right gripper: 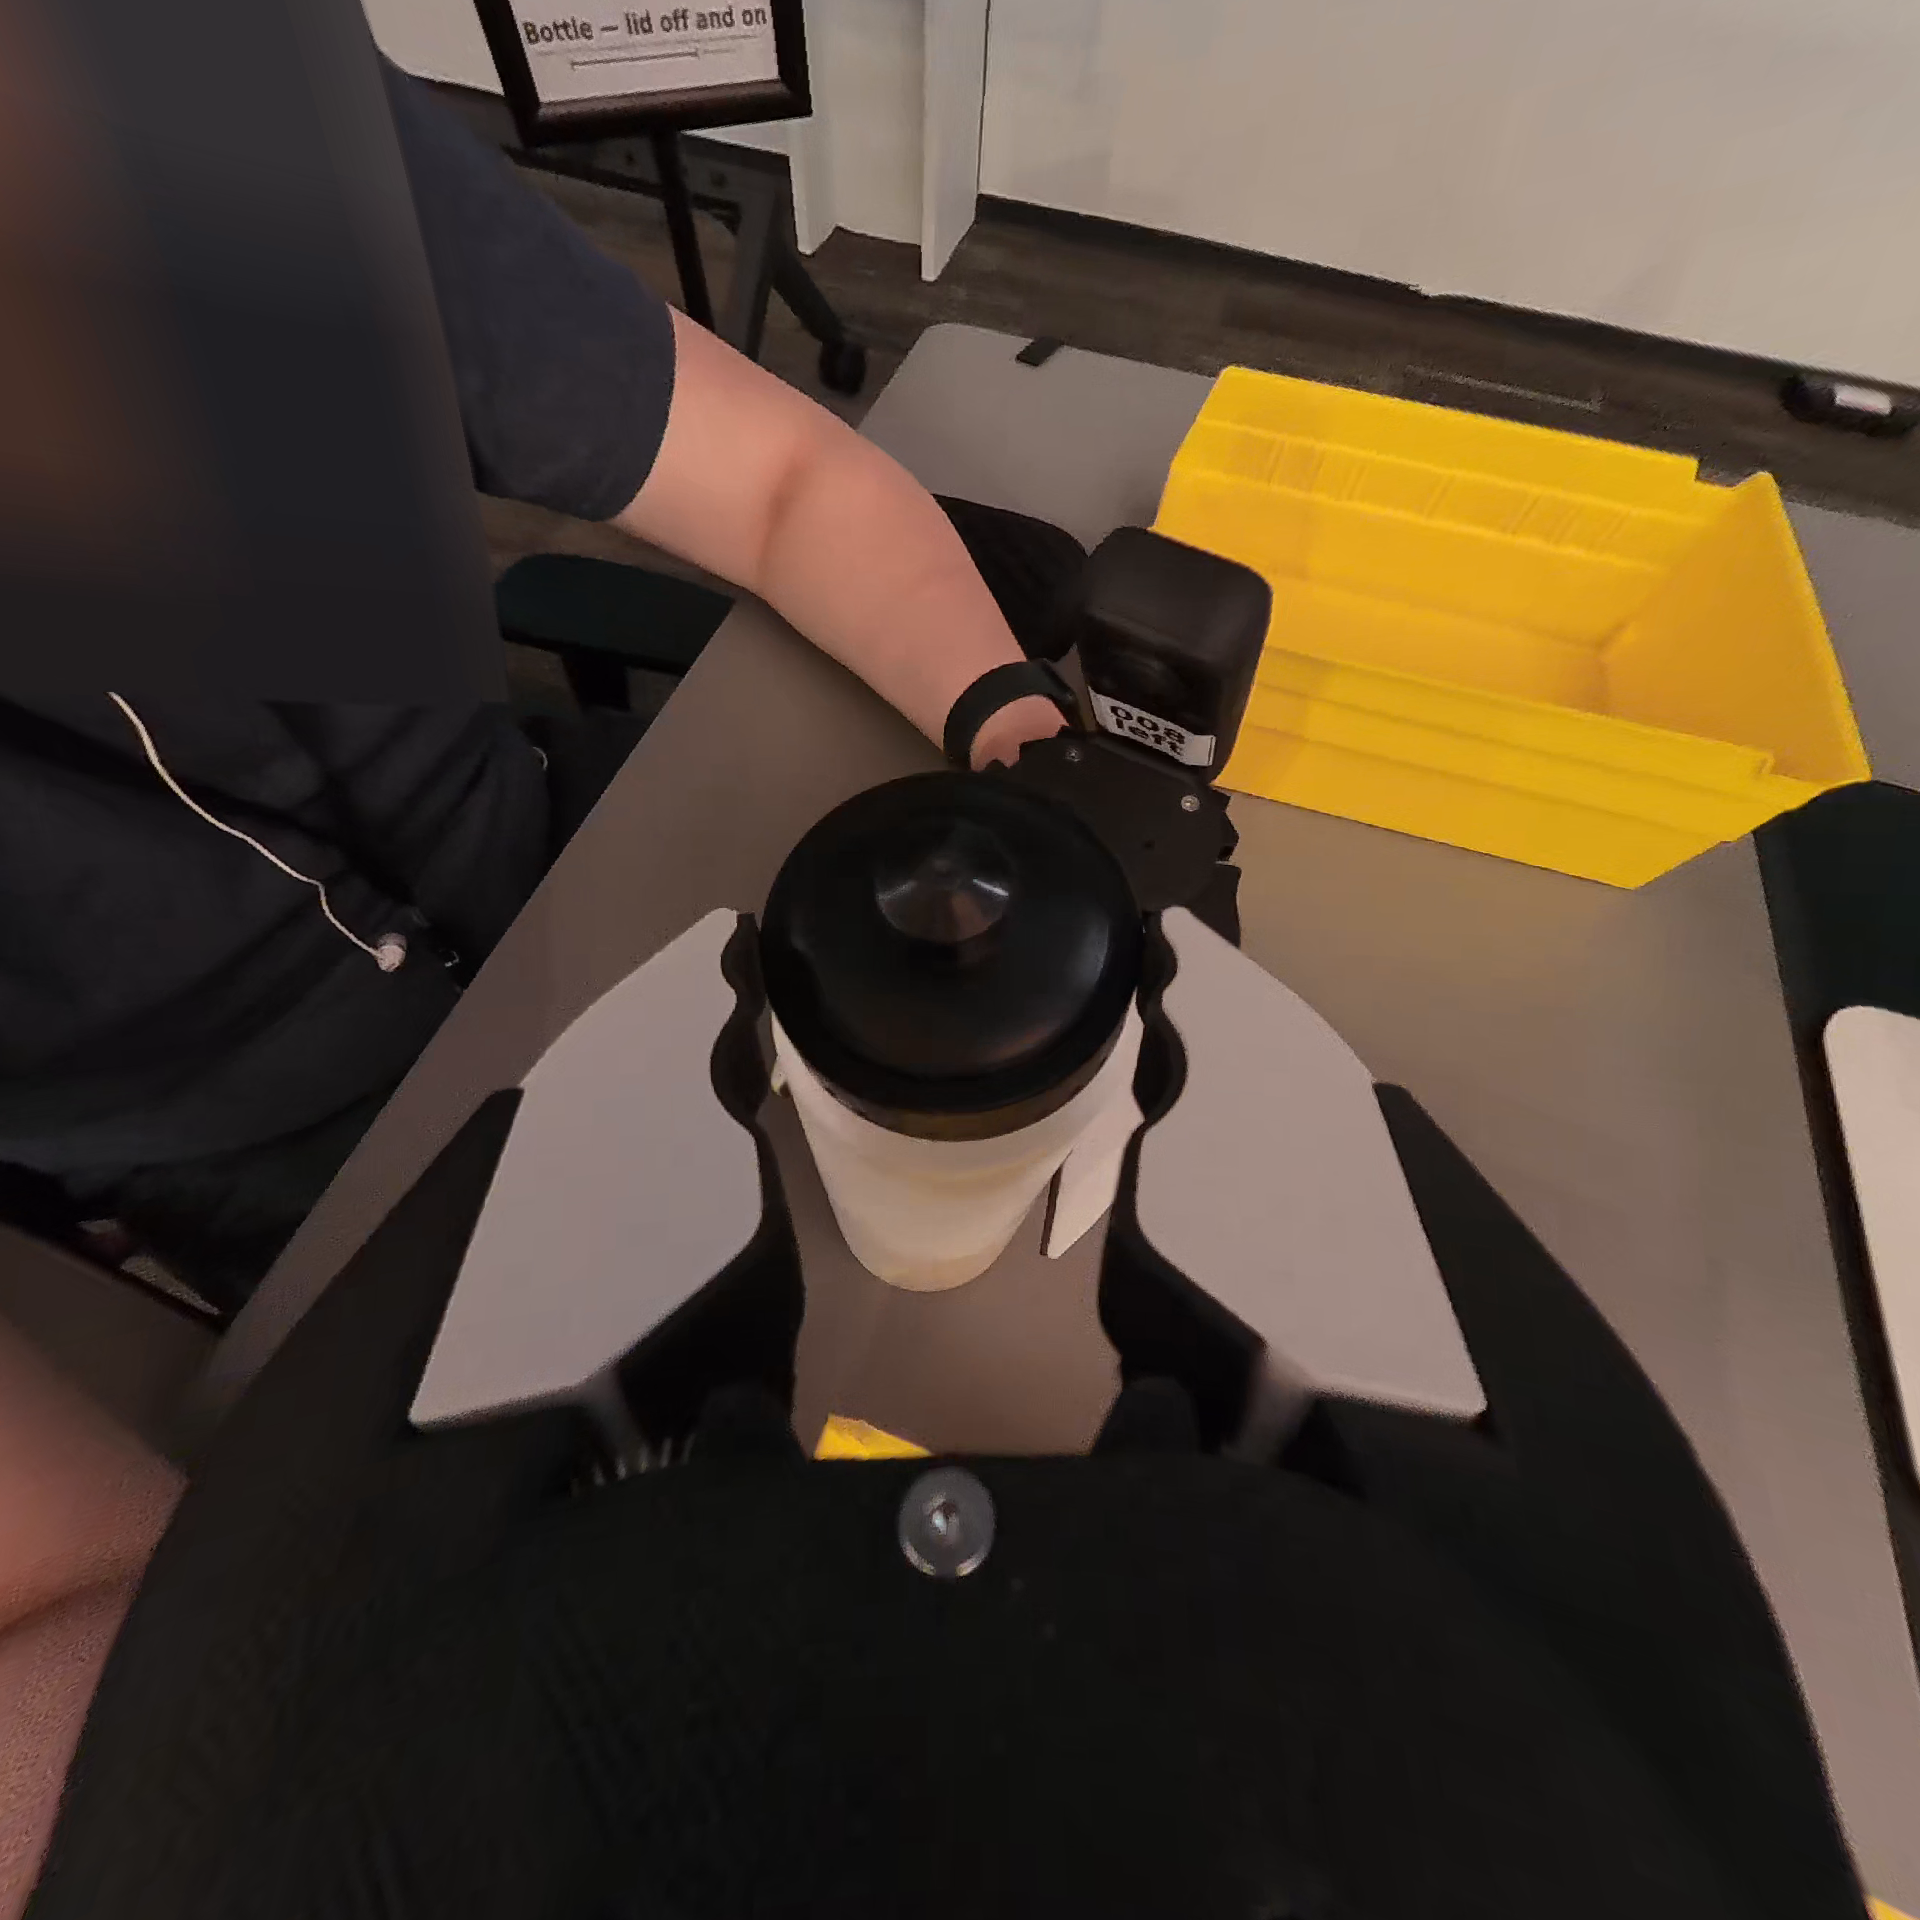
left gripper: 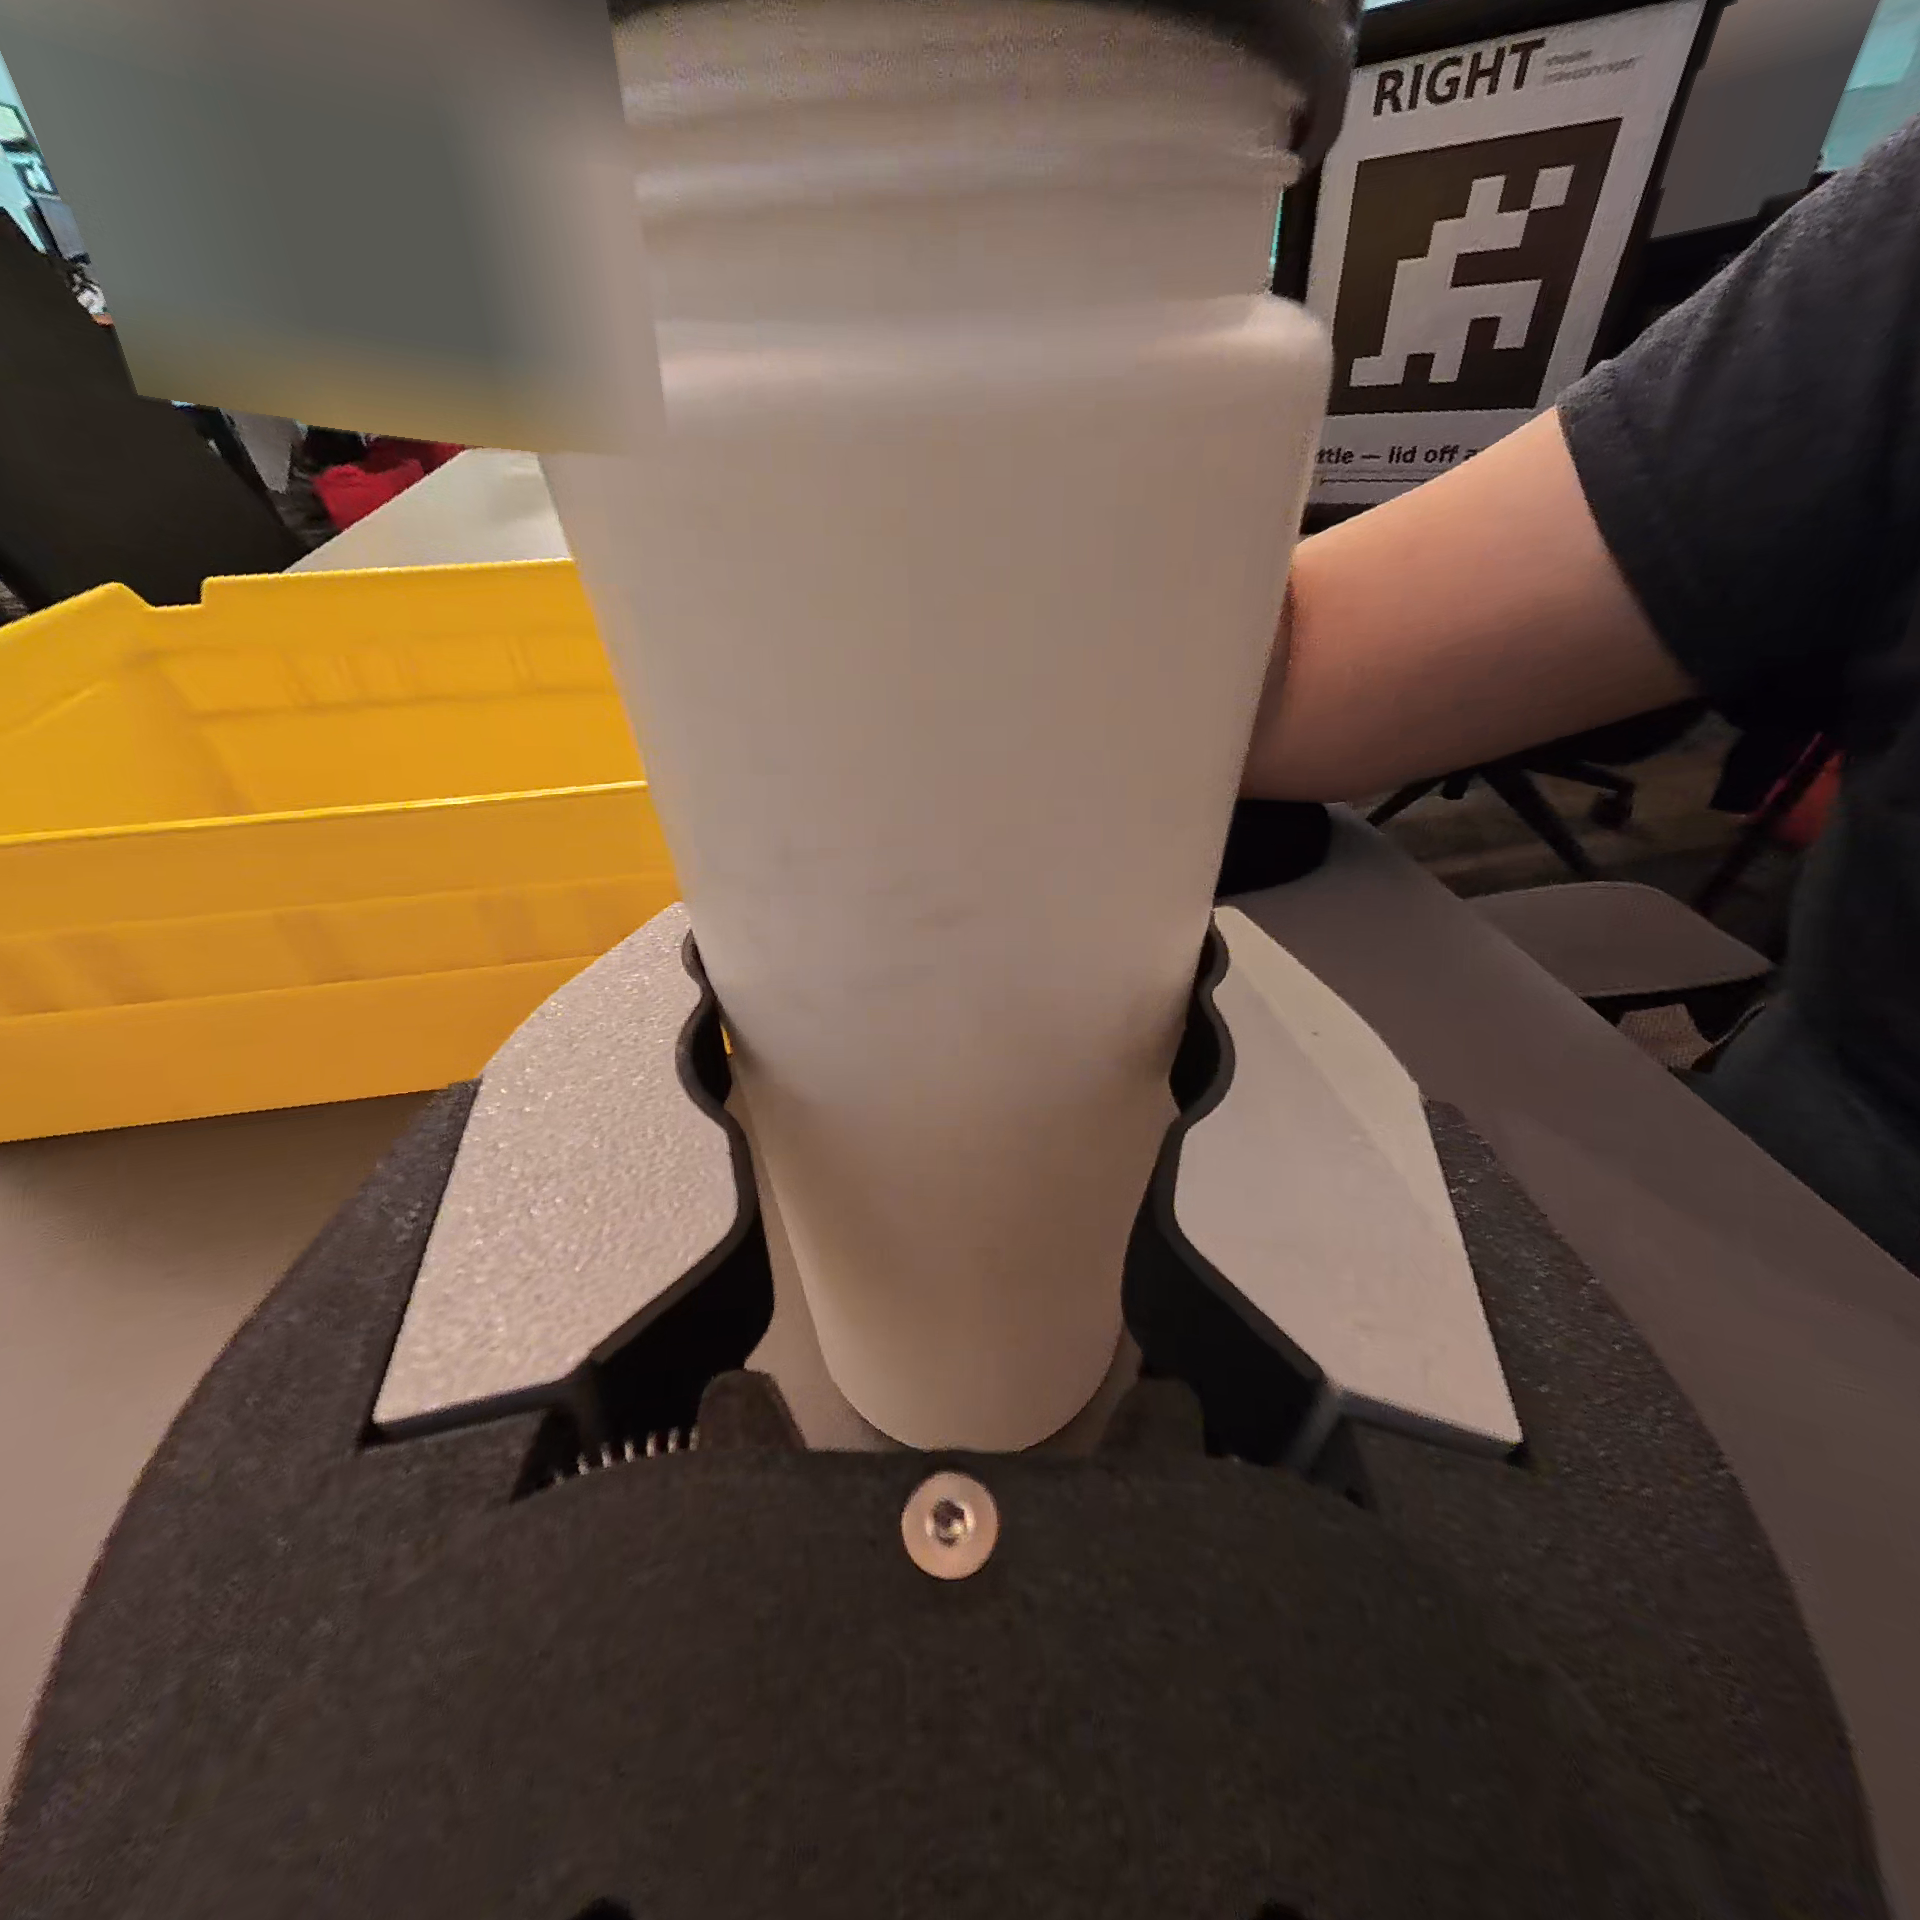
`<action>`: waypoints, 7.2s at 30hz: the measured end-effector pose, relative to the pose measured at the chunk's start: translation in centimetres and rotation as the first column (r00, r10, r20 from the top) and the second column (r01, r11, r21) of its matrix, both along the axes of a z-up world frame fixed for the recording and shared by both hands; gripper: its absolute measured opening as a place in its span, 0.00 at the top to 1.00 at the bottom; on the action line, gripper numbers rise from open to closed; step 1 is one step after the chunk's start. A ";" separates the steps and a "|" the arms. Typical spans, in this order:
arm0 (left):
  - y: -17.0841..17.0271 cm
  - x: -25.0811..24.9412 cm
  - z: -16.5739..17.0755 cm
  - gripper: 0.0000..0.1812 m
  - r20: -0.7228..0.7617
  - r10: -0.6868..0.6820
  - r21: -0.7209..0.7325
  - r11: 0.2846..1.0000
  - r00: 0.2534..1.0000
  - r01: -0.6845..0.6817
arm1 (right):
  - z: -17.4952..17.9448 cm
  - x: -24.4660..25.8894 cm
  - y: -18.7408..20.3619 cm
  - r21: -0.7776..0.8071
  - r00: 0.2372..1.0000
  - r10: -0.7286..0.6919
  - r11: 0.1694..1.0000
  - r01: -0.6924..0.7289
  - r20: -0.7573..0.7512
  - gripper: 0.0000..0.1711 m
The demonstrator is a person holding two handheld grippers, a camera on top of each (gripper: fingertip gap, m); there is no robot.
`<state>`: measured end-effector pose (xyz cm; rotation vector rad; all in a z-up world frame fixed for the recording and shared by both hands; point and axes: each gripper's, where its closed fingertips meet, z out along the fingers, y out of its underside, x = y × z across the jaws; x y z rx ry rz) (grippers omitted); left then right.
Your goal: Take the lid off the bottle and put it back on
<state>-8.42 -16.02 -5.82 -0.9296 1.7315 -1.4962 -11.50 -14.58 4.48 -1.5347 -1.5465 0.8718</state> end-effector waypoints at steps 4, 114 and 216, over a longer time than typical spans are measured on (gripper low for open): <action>0.4 0.3 -0.1 0.53 -0.030 0.047 0.008 0.999 0.998 -0.047 | -0.1 0.1 0.4 -0.067 0.999 -0.042 0.997 0.042 0.006 0.59; 16.9 -0.7 -0.2 0.53 -0.091 0.768 0.020 0.638 0.634 -0.770 | -0.1 0.5 15.4 0.005 0.250 -0.471 0.475 0.880 0.846 0.54; 15.3 0.0 -0.4 0.53 -0.112 0.693 0.041 0.720 0.713 -0.693 | -0.8 0.6 13.7 0.092 0.473 -0.211 0.961 0.262 0.855 0.58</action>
